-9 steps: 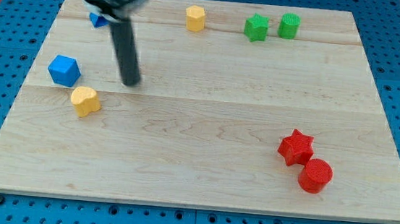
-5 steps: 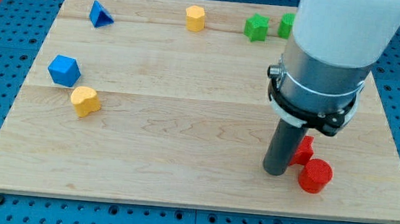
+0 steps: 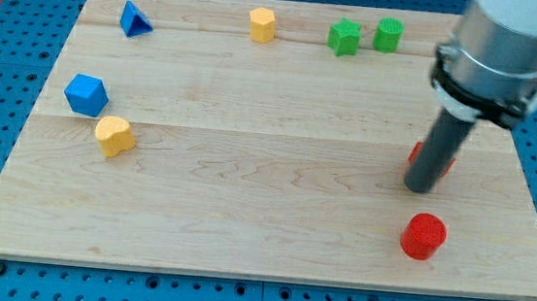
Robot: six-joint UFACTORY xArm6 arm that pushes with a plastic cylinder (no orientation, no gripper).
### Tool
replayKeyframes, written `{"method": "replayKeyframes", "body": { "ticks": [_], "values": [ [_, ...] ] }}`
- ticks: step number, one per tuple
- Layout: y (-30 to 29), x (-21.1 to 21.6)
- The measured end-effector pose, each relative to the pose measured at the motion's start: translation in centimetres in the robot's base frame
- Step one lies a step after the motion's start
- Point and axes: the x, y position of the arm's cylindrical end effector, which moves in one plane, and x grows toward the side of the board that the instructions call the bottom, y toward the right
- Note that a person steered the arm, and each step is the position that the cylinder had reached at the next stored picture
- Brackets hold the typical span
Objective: Move the red start diagonally bottom right to the green star
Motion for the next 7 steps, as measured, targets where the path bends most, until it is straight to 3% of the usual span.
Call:
{"method": "replayKeyframes", "body": {
  "ticks": [1,2,3,4,6,7],
  "values": [
    [0.0,-3.2],
    [-0.8,-2.2],
    [2.7,0.0],
    [3.8,-2.4],
    [-3.1,-6.7],
    [-4.7,-6.7]
  ]
}}
